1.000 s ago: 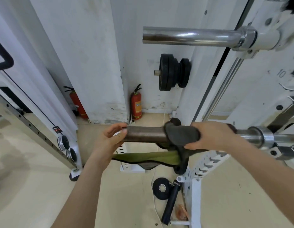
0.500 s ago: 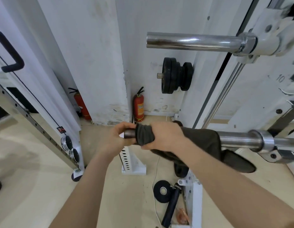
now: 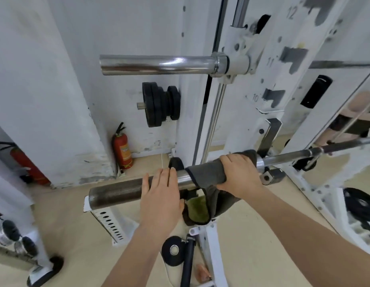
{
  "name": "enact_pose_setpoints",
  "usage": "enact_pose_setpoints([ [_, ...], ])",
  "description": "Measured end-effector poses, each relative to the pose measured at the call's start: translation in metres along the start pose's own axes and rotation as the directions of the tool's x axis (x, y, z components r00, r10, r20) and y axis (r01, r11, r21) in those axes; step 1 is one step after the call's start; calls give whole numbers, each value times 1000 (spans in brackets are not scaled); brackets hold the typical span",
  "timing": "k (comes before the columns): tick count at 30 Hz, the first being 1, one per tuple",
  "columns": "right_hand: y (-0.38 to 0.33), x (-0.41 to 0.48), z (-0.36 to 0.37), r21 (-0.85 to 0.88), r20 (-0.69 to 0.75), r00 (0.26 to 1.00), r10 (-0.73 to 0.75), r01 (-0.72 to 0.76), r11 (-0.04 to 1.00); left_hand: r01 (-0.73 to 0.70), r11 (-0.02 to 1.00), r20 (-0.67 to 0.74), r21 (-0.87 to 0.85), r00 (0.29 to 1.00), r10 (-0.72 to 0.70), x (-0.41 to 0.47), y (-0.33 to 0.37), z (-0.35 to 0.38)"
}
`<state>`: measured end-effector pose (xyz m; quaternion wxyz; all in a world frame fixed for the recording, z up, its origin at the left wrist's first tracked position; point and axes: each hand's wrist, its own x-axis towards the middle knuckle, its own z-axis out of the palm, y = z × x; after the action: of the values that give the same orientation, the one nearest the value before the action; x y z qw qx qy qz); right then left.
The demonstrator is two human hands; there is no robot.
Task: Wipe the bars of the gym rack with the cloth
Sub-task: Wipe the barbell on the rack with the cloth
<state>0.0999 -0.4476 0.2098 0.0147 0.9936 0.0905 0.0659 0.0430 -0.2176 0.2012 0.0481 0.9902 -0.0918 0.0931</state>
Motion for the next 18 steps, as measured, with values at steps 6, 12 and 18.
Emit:
enact_pose_setpoints([
  [6, -45, 0, -1, 6, 20, 999, -49, 49, 999, 22, 995, -5, 94, 1000, -22, 6, 0, 12],
  [12, 0, -14, 3, -127, -112, 990, -82, 68, 990, 65, 993, 119, 98, 990, -76, 40, -6, -5],
  [18, 66, -66, -6, -428, 34, 984, 176, -145, 892, 33, 997, 451, -63, 892, -1, 70, -21, -18],
])
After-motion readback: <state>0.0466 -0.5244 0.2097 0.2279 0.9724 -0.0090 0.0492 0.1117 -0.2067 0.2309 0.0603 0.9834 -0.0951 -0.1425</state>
